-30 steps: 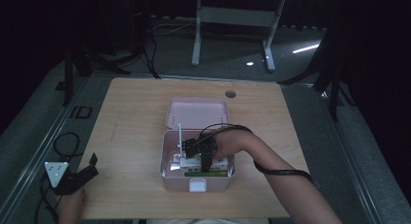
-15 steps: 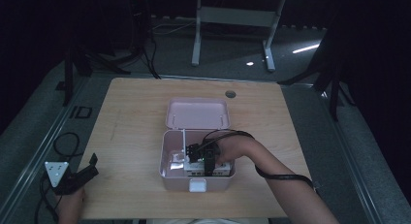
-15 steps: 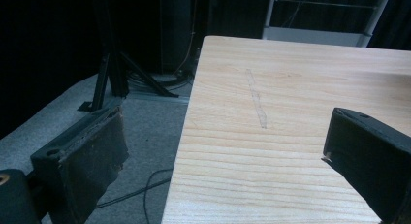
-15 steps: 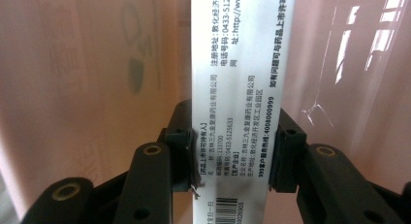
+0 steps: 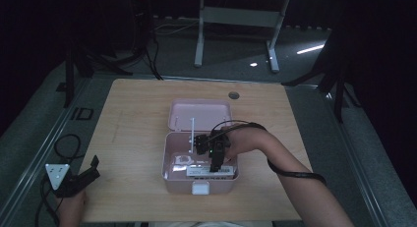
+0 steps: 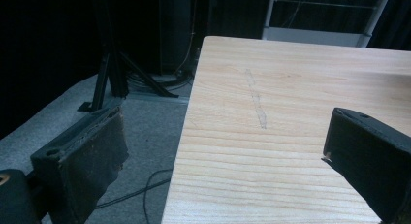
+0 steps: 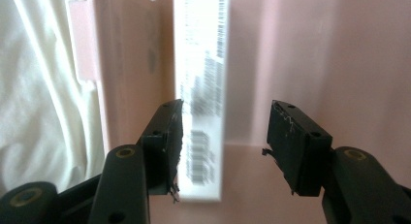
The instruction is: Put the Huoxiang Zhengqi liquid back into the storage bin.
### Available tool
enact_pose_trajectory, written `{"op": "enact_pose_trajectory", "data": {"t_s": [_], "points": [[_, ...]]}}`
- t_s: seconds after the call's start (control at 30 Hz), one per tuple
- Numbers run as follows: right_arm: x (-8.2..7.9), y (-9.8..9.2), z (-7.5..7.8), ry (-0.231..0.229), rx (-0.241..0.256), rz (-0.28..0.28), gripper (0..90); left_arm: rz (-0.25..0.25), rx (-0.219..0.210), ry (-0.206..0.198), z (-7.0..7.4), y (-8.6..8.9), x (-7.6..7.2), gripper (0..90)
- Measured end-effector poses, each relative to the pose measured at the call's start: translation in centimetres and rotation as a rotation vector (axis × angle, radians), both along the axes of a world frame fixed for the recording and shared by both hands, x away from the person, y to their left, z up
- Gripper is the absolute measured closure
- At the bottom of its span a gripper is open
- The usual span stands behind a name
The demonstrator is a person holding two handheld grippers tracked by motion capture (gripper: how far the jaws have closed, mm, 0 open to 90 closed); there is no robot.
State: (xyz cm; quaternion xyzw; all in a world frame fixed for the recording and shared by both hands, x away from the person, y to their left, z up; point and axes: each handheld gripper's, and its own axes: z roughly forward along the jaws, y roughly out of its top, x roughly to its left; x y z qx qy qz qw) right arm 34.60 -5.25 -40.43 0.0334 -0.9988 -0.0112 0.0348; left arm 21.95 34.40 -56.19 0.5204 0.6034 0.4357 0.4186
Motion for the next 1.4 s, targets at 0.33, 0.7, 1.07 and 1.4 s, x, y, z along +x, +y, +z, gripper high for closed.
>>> {"op": "enact_pose_trajectory", "data": {"t_s": [0.33,0.7,1.07,1.4], "points": [[1.4,-5.2,5.0,-0.056,0.235,-0.102,17.4,0.003,0.000,-0.002,0.0,0.0,0.0,2.2],[3.7,-11.9,3.9,-0.137,0.345,-0.229,13.4,0.009,0.001,-0.004,0.0,-0.1,0.0,2.1],[5.9,-16.4,-5.3,-0.297,0.666,-0.510,12.9,0.005,-0.001,-0.005,0.0,-0.1,0.0,2.1],[7.1,-19.0,-10.7,-0.399,0.773,-0.689,12.0,0.004,0.001,-0.003,0.0,-0.1,0.0,2.1]]}}
